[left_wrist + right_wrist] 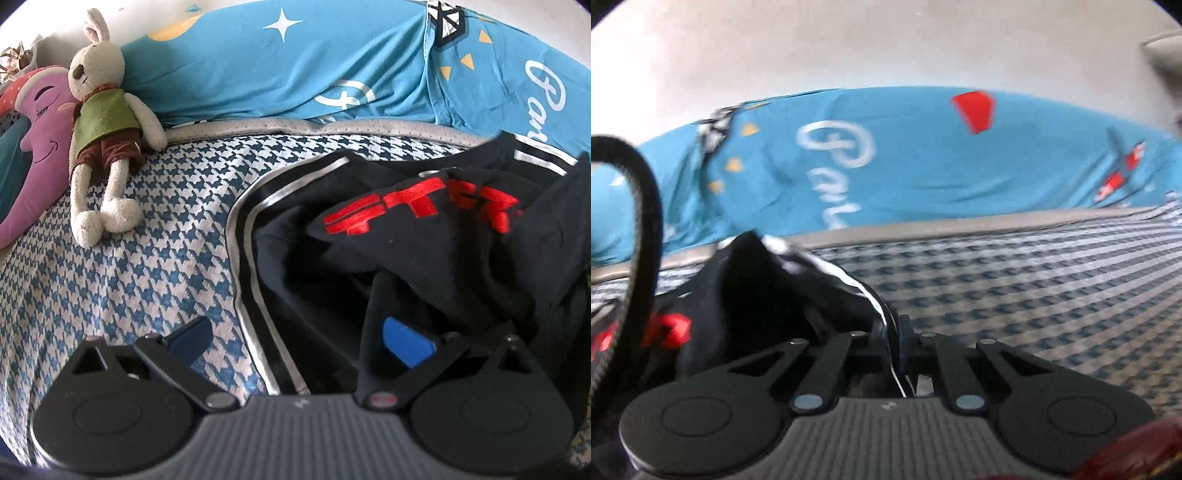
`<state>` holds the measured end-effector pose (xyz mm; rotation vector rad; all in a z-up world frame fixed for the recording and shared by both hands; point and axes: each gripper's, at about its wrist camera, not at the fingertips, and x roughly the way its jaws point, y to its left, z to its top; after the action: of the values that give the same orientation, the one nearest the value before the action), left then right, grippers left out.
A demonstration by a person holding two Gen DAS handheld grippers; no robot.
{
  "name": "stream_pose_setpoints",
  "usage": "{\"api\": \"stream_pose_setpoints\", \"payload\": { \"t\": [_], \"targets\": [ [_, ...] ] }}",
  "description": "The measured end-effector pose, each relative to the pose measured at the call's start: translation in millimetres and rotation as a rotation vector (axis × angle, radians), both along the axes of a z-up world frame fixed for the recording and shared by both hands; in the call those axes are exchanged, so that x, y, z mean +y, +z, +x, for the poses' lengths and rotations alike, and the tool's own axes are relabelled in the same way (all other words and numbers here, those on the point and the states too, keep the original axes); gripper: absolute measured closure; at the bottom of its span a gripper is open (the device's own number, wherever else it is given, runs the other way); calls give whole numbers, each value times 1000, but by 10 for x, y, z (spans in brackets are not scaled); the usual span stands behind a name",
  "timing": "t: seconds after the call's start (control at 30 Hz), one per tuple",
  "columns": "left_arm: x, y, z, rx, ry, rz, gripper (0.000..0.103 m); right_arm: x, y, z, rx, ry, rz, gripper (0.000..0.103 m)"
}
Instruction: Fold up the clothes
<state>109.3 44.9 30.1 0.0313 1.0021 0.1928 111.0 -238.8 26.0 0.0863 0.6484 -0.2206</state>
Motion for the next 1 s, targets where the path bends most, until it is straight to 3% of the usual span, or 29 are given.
{"api": "stream_pose_setpoints", "payload": {
  "t": [0.1, 0.27, 0.37, 0.43, 0.67, 0.93, 1.0],
  "targets": [
    [21, -18, -3, -1, 6, 2, 0, -161, -35, 82, 12, -94, -18, 96],
    [56, -25, -35, -5, 7, 23, 0, -155, 12, 79, -33, -163, -156, 95],
    [66, -18, -56, -14, 10, 38, 0, -121, 79, -4, -75, -187, -192, 90],
    [70, -4, -86, -26, 12, 48, 0, -81, 142, -100, -111, -191, -207, 81],
    [48, 60, -300, -62, 10, 42, 0, 231, 327, -415, -181, -111, -258, 69],
    [139, 53, -570, -101, 46, 0, 0, 645, 324, -873, -175, 31, -177, 68],
    [167, 53, -636, -119, 56, -12, 0, 715, 251, -939, -159, 96, -94, 67]
  ]
}}
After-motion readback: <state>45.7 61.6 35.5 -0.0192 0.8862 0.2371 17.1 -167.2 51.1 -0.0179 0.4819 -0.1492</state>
